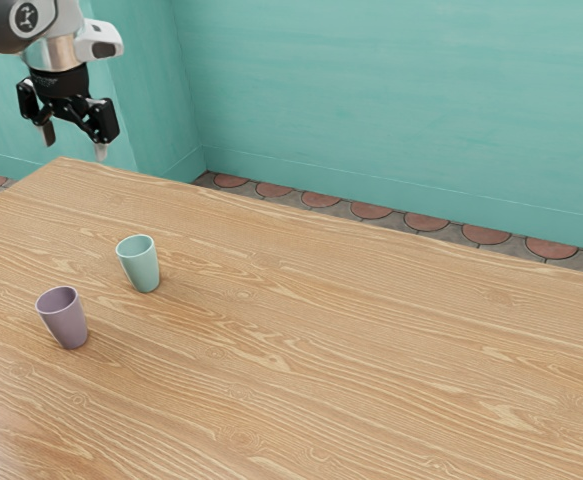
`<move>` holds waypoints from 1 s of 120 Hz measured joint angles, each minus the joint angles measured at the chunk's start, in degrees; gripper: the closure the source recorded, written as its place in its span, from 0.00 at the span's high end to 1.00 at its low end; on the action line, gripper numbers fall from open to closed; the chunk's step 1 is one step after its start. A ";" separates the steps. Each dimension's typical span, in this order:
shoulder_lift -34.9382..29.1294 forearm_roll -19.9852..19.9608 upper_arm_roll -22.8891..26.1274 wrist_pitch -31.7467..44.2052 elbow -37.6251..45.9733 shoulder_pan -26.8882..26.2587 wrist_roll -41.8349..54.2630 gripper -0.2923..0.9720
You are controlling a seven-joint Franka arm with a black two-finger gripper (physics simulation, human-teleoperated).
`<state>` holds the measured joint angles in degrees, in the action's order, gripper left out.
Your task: Place the left cup onto the right cup
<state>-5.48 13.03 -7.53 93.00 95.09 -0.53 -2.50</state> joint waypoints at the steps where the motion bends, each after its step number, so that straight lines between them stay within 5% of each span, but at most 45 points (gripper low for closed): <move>1: 0.01 -0.01 0.03 0.00 -0.01 0.01 0.01 0.77; 62: -0.18 -0.59 0.67 0.58 1.35 1.15 0.51 0.77; 120: -0.99 -1.92 0.84 0.00 11.69 6.29 0.91 0.77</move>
<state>-6.47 11.11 -6.69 93.00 106.78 5.76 -1.59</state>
